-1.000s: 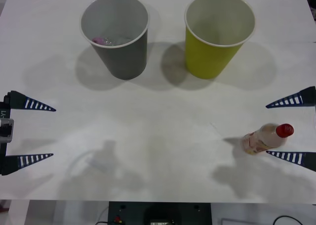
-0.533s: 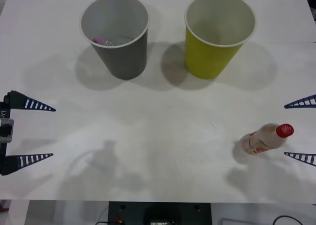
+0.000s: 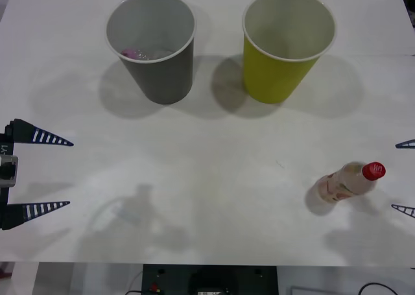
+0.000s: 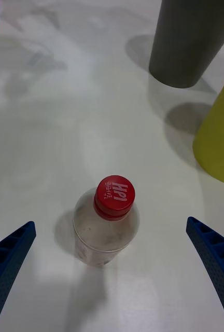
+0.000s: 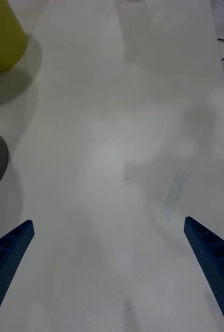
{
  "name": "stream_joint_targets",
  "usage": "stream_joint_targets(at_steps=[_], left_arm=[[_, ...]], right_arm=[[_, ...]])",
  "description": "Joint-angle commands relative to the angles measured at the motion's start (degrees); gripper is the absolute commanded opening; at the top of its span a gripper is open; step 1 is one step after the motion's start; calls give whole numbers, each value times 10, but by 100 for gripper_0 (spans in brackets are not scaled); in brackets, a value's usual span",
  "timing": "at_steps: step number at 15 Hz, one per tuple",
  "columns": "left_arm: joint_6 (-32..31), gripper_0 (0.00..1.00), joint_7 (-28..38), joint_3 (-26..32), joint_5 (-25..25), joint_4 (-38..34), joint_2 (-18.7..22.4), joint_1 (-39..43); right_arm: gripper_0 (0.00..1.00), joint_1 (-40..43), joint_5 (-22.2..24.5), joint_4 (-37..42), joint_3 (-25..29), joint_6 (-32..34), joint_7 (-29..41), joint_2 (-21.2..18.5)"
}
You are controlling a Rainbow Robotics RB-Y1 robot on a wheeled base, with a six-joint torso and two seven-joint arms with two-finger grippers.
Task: Put the can into the green bin and the plastic bottle into the gray bin
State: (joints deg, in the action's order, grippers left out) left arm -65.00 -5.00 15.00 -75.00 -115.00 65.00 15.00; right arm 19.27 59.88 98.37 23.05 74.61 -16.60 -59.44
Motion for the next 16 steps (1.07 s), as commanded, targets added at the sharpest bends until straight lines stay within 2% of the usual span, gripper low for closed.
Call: stream_joint_targets(at_steps=[1, 4, 11, 16], left_arm=[[0, 100, 0, 0, 0, 0, 0, 0], [0, 100, 0, 0, 0, 0, 0, 0], [0, 100, 0, 0, 0, 0, 0, 0], [0, 100, 0, 0, 0, 0, 0, 0]], right_arm=[[100, 0, -5, -29, -2, 5, -36, 18], [100, 0, -7, -57, -5, 7, -71, 49], [100, -12, -7, -118, -6, 9, -84, 137], [100, -27, -9, -161, -6, 9, -91, 185]])
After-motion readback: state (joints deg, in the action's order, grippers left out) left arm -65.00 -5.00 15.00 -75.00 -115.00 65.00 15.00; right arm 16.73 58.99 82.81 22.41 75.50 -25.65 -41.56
